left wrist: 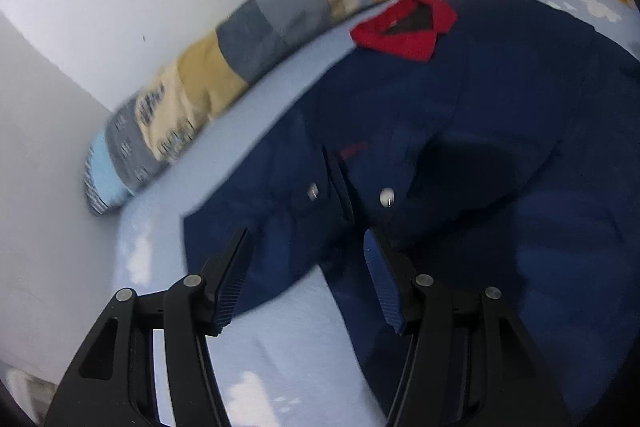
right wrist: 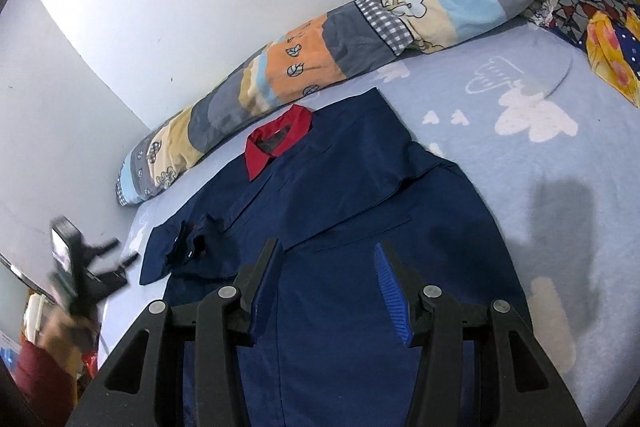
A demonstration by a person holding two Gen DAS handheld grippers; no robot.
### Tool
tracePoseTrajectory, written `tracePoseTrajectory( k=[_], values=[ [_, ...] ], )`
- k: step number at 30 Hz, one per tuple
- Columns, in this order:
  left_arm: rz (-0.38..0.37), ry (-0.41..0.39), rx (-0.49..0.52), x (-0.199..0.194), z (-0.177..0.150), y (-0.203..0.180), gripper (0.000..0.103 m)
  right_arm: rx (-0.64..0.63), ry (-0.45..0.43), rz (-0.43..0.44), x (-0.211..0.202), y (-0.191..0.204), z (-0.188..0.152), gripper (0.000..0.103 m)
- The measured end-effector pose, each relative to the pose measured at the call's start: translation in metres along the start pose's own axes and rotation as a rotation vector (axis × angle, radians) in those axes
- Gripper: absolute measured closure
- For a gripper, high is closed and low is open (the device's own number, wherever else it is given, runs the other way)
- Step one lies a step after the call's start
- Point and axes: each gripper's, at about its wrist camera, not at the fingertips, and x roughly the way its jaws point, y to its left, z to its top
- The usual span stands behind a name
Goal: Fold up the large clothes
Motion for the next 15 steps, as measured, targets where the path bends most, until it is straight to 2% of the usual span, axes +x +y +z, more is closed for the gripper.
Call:
tracePoseTrajectory(
  k=[4,8,12,15],
  values=[
    [-0.057,-0.005,-0.062,0.024,-0.002,0.009,0.046,-0.011,0.021,-0.008,0.01,0.006,-0.002,0.053],
    [-0.109,-0.005,-0.038,0.042,-0.002,0.001,0.046,-0.025,0.032,-0.018,0.019,0.012,-0.002,0.053],
    [-0.066,0.011,0.016,0.065,0.001,-0.006,0.046,-0.027,0.047,-0.016,0.026,0.015,-0.002,0.053],
    [-0.044,0.033,-0.014,0.083,0.007,-0.003,0.047,-0.032,0.055,-0.015,0.029,0.017,-0.004,0.053]
  ],
)
